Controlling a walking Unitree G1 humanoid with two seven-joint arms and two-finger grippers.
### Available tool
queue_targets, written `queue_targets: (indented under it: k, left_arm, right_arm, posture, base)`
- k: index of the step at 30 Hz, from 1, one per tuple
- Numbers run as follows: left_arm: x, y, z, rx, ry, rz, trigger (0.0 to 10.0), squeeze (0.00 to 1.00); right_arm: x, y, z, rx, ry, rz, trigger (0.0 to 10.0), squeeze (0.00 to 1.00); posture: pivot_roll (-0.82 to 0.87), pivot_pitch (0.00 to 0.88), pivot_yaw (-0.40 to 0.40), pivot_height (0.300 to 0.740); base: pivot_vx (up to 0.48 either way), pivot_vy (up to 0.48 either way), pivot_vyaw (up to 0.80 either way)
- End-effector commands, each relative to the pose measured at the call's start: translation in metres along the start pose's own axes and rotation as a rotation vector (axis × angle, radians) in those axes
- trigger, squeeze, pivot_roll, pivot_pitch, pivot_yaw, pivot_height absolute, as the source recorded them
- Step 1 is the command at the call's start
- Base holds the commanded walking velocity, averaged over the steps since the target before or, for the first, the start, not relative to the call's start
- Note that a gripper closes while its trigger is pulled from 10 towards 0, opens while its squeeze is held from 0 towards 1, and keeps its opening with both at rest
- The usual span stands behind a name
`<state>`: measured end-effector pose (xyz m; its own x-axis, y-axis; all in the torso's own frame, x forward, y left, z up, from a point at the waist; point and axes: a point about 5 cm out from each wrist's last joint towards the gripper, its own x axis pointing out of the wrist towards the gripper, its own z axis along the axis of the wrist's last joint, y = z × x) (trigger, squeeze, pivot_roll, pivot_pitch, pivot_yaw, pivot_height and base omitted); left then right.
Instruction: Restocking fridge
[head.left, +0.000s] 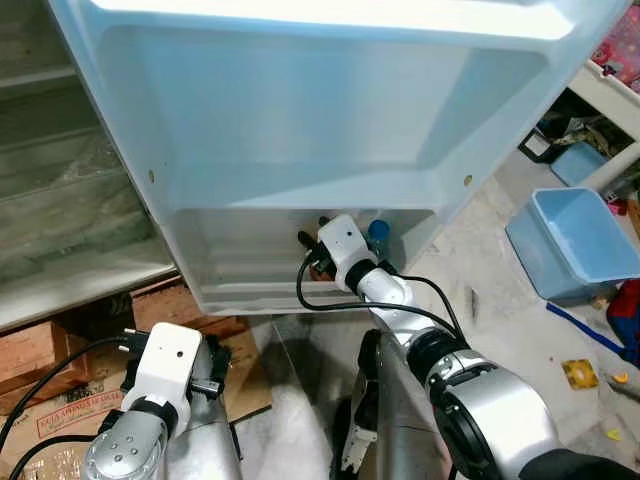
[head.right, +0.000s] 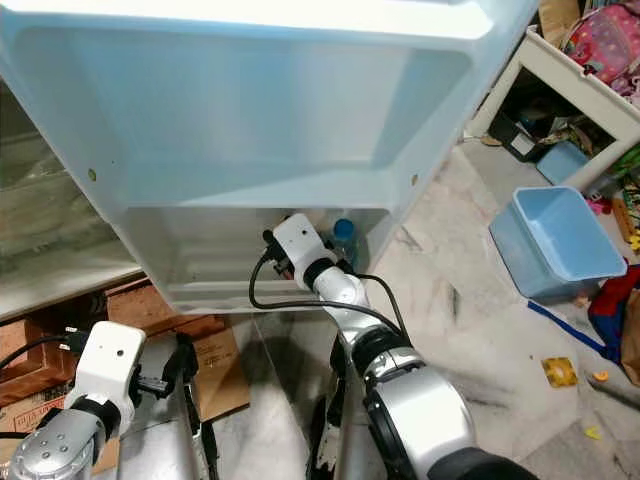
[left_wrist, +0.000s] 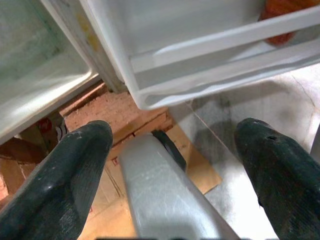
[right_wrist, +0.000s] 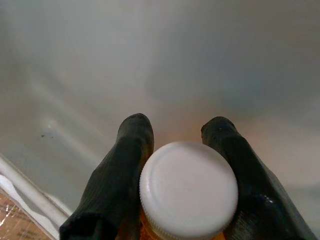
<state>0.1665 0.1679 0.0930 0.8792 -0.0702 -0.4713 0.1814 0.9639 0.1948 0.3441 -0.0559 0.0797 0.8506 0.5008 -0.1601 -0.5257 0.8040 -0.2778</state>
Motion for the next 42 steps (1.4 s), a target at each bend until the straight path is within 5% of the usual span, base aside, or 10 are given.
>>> queue_targets:
  k: [1,2,30,36,42]
  left_arm:
    - [0.001,-0.002,-0.004,0.002,0.019,-0.001,10.0,0.00]
    - [0.002,-0.002,-0.004,0.004,0.017,-0.001,10.0,0.00]
    - [0.043,0.003,0.011,0.017,-0.032,0.077,10.0,0.00]
    - [0.048,0.006,0.013,0.004,-0.061,0.125,10.0,0.00]
    - [0.051,0.003,0.017,-0.024,-0.102,0.140,10.0,0.00]
  right_arm:
    - [-0.008,-0.016,-0.016,0.018,0.089,-0.056,10.0,0.37]
    - [-0.009,-0.017,-0.018,0.019,0.099,-0.065,10.0,1.00]
    - [-0.009,-0.060,0.036,0.097,-0.252,-0.102,10.0,1.00]
    - [-0.023,-0.071,0.026,0.150,-0.264,-0.103,10.0,1.00]
    - [-0.065,-0.059,-0.015,0.258,-0.174,-0.068,10.0,1.00]
  posture:
    - [0.27,0.195,-0.127,0.527]
    - [0.27,0.192,-0.127,0.527]
    - [0.18,0.081,-0.147,0.527]
    - [0.15,0.059,-0.150,0.527]
    - [0.12,0.030,-0.155,0.527]
  base:
    - [0.000,0.000,0.00]
    - [0.000,0.000,0.00]
    - [0.000,0.000,0.00]
    - [0.000,0.000,0.00]
    - [0.000,0.000,0.00]
